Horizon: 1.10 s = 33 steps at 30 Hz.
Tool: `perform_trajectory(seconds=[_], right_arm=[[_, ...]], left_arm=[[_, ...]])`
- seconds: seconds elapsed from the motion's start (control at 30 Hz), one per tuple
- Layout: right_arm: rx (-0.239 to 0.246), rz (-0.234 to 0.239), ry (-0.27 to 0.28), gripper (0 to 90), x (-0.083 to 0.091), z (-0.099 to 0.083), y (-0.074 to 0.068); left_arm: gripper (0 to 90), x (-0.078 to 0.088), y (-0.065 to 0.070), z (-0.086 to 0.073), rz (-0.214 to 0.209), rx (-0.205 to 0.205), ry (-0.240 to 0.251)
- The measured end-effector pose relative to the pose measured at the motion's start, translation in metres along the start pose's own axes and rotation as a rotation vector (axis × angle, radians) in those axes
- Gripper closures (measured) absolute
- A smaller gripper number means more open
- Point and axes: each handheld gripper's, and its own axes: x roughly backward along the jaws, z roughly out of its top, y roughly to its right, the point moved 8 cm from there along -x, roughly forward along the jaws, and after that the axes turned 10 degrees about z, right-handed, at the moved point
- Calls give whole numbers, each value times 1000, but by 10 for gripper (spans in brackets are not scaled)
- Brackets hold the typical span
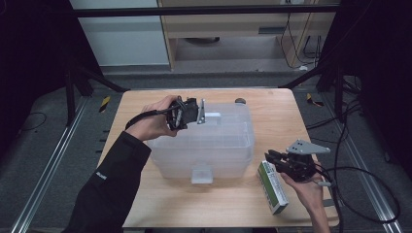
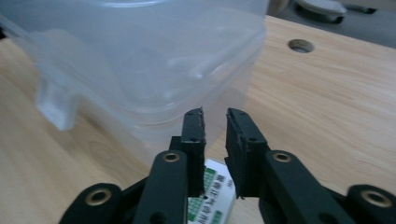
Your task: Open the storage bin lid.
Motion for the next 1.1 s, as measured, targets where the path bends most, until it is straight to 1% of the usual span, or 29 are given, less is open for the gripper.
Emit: perform_trajectory(seconds=[0.07, 0.1, 0.2, 0.23, 0.27, 0.33, 0.37, 0.4, 0.43, 0.47, 0.6, 0.67, 0.73, 0.77, 0.87, 0.9, 0.93, 1.0, 1.1], right_arm=[[-5, 9, -8, 822, -1, -1, -1], [-5, 14, -13, 835, -1, -2, -2], [-2, 27, -26, 874, -2, -3, -4], [-1, 32, -29, 886, -3, -4, -5], [2, 43, -37, 899, -5, -5, -7], [2, 49, -39, 900, -6, -5, -8], [4, 50, -41, 900, -7, -6, -8], [2, 50, -44, 900, -8, -6, -8], [1, 56, -42, 900, -9, -6, -9], [4, 70, -43, 900, -13, -6, -12], [7, 86, -42, 900, -17, -6, -14], [11, 88, -47, 900, -20, -5, -15], [25, 95, -39, 900, -22, 0, -18], [25, 95, -39, 900, -22, 0, -18], [28, 93, -24, 900, -25, 5, -16], [22, 100, -7, 900, -27, 10, -15], [22, 100, -7, 900, -27, 10, -15], [6, 111, 13, 900, -29, 13, -13], [-4, 103, 31, 900, -33, 17, -10]], left_arm=[[739, -1, -3, 0, 5, 3, 3], [738, -1, -4, 0, 3, 12, -3], [732, -1, -7, -1, 1, 37, 2], [731, -2, -8, 0, 8, 40, 9], [730, -2, -9, -1, 10, 37, -2], [730, -2, -12, 0, 23, 34, -3], [729, -3, -13, 0, 22, 42, 0], [728, -3, -14, -1, 25, 41, 2], [727, -4, -16, -1, 27, 55, 7], [725, -4, -17, -1, 29, 61, 12], [722, -6, -23, -2, 45, 81, 24], [720, -8, -26, -2, 53, 92, 20], [716, -9, -30, -2, 60, 104, 20], [716, -10, -31, -2, 55, 119, 12], [713, -11, -35, -2, 59, 124, 17], [711, -12, -35, -2, 57, 129, 20], [711, -12, -36, -2, 53, 132, 19], [711, -12, -36, -3, 47, 137, 24], [710, -12, -35, -3, 42, 136, 25]])
